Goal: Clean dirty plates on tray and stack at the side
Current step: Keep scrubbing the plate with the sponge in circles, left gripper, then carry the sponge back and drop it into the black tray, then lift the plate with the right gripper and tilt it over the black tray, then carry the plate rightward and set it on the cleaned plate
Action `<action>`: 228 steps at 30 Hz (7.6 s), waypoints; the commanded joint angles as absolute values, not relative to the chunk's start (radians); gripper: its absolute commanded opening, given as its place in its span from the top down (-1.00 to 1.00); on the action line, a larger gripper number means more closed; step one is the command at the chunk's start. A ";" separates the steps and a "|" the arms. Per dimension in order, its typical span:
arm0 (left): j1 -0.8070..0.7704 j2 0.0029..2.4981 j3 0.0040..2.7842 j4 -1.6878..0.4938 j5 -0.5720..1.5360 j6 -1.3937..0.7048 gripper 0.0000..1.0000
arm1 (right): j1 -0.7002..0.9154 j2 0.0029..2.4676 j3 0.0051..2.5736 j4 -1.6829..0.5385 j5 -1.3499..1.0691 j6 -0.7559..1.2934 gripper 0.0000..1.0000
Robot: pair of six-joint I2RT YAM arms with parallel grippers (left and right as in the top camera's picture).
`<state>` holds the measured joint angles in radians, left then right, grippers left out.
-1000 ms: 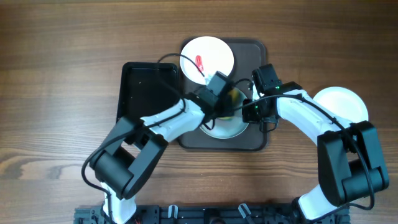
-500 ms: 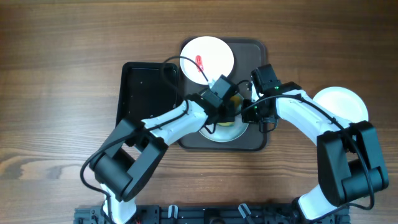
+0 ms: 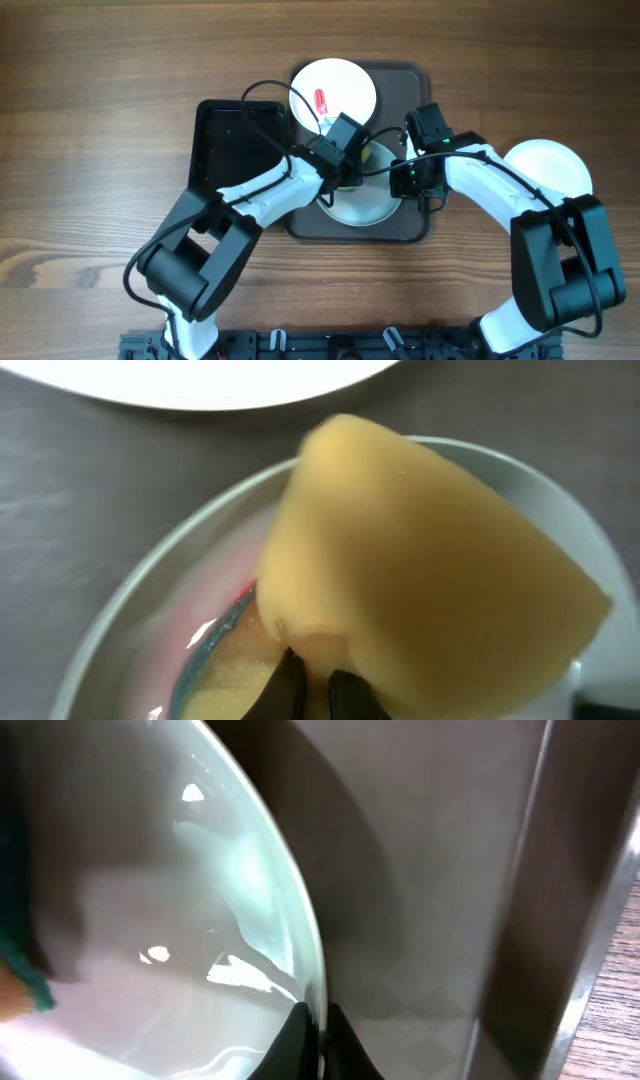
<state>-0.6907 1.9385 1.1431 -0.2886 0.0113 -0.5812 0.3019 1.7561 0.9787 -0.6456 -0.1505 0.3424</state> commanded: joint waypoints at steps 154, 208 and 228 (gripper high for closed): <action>-0.134 0.753 0.963 -0.904 0.110 -0.459 -1.00 | 0.965 1.700 1.393 0.111 0.834 -0.516 0.91; -0.134 0.753 0.963 -0.904 0.110 -0.459 -1.00 | 0.028 1.584 1.390 -1.166 0.122 0.936 0.92; -0.134 0.753 0.963 -0.904 0.110 -0.459 -1.00 | -0.430 1.277 0.968 -0.947 0.093 0.864 0.92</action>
<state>-0.1417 0.7502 0.9516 -0.9058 0.1169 -0.4572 -0.3515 1.2747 1.0416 -0.9947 0.1490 0.8764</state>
